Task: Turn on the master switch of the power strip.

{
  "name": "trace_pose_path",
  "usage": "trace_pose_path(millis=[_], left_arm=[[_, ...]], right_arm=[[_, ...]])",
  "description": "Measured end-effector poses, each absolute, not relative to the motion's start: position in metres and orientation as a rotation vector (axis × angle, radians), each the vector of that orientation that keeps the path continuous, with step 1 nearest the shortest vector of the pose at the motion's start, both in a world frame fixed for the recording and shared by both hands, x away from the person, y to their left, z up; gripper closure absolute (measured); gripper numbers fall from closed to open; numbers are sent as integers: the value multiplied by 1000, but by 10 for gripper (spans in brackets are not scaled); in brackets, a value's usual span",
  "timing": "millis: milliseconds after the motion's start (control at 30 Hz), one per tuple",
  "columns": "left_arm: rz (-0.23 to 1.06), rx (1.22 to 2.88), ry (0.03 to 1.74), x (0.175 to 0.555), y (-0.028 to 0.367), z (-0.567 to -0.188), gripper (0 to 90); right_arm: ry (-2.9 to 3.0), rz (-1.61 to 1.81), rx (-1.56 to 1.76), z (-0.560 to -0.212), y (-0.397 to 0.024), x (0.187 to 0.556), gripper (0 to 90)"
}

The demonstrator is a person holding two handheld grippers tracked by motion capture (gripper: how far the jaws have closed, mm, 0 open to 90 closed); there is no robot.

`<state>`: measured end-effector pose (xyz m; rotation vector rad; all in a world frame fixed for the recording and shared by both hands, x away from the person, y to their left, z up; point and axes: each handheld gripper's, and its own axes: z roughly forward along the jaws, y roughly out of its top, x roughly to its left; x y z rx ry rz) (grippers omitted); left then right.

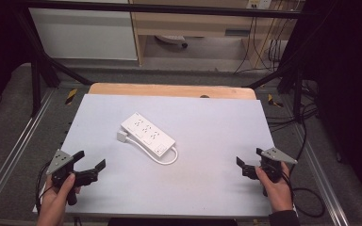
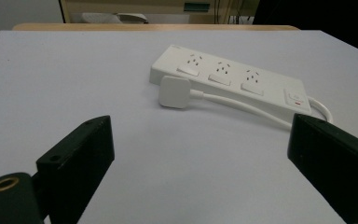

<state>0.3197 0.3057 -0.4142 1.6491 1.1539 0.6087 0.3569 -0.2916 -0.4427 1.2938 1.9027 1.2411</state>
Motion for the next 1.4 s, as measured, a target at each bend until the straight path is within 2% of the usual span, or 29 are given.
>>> trace_pose_path(millis=[867, 900, 1400], left_arm=[[555, 1618, 1085, 316, 304, -407, 71], [525, 1602, 1070, 318, 304, -406, 70], [513, 1597, 1041, 328, 288, -393, 92]], right_arm=[[1963, 1243, 1202, -438, -272, 356, 30], [1966, 1244, 1200, -438, -270, 356, 30], [2010, 1255, 1153, -437, -257, 355, 32]])
